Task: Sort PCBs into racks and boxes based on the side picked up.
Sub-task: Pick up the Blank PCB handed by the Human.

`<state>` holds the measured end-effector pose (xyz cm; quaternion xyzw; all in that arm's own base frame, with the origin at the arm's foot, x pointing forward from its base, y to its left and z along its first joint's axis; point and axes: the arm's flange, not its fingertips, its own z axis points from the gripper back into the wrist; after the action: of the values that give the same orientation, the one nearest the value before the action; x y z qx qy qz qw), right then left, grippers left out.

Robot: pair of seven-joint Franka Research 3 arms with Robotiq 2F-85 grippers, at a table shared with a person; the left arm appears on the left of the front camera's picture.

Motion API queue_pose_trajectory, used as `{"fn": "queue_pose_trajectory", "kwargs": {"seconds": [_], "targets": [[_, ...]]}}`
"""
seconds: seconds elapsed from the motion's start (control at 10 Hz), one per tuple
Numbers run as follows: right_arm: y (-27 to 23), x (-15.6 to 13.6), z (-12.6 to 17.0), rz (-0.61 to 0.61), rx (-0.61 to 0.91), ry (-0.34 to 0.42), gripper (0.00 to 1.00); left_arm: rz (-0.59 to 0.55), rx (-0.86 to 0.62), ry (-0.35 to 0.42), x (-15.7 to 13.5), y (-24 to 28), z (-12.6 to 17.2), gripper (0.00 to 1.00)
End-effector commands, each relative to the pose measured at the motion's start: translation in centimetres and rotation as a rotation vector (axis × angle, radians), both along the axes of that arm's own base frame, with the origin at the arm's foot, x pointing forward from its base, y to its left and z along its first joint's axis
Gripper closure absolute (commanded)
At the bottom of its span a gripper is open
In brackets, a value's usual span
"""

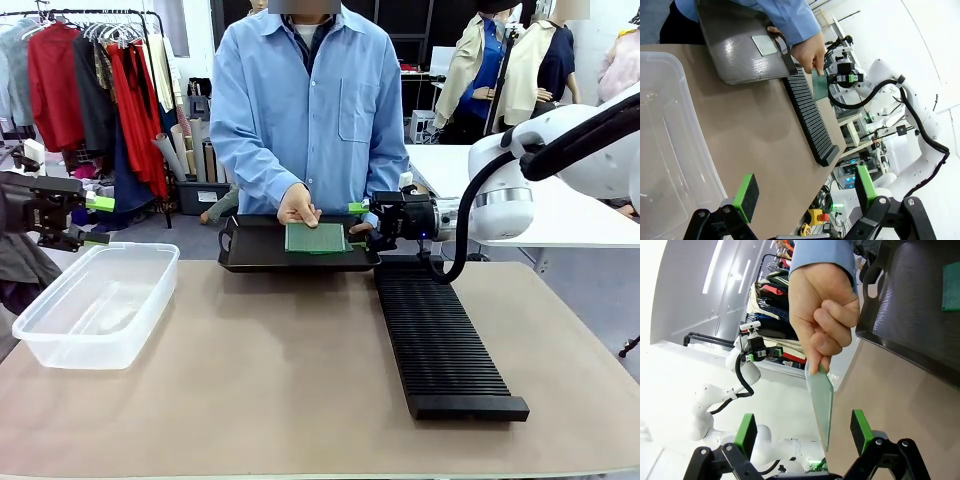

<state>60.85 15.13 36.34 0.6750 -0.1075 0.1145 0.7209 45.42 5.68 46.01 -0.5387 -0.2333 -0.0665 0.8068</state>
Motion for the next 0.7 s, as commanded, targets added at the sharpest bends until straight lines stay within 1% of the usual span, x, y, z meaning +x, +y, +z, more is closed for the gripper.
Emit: {"fn": "queue_pose_trajectory", "kwargs": {"seconds": [0.0, 0.5, 0.6], "targets": [[1.3, 0.6, 0.1, -0.005, 0.006, -0.037, 0.0, 0.0, -0.003, -0.001, -0.1, 0.0, 0.0, 0.0], [2.7, 0.7, 0.6, 0.023, 0.011, -0.038, 0.0, 0.0, -0.003, -0.001, -0.1, 0.0, 0.0, 0.0], [2.9, 0.8, 0.6, 0.027, 0.005, -0.04, 0.03, 0.0, -0.003, -0.001, -0.1, 0.0, 0.0, 0.0]]}}
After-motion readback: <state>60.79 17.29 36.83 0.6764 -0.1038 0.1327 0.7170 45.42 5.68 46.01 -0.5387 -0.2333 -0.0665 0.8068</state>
